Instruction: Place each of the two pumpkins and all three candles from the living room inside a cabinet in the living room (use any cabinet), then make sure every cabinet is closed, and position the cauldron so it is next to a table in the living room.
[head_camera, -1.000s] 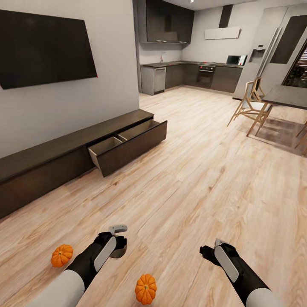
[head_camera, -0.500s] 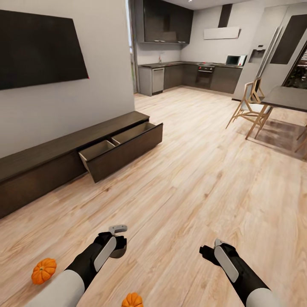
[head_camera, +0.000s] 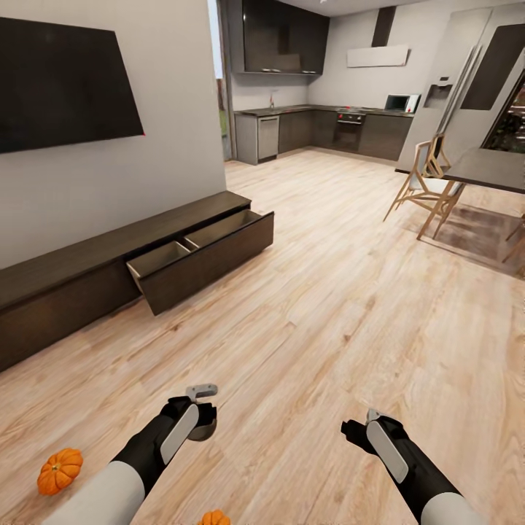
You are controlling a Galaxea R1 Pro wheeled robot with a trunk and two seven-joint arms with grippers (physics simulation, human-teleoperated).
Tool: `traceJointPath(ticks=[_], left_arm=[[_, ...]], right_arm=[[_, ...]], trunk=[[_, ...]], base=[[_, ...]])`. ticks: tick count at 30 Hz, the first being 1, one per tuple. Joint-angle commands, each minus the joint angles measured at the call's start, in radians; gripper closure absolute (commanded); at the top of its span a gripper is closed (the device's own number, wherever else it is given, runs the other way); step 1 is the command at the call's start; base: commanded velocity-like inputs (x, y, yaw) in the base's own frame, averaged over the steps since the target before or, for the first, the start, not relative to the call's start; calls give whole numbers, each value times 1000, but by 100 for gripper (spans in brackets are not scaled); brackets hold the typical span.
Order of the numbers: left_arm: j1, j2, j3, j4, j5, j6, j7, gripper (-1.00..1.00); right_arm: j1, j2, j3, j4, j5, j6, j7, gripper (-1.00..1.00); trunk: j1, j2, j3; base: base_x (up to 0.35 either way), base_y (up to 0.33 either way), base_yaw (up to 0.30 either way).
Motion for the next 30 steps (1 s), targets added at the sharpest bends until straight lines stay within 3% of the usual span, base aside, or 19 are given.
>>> traceJointPath(ticks=[1, 20, 30], left_arm=[[-1, 0, -3, -1, 11, 2, 10, 100], [-1, 0, -3, -2, 13, 2, 10, 100], [-1, 0, -3, -1, 13, 1, 11, 100]], right_arm=[[-1, -1, 5, -2, -10, 1, -10, -100], [-1, -1, 1, -2, -17, 3, -10, -100], [-1, -1, 0, -2, -18, 4, -10, -100]], trunk=[[0, 0, -1], [0, 0, -1], [0, 0, -1]], base=[[-10, -12, 0], [-31, -91, 2], [3, -63, 145]])
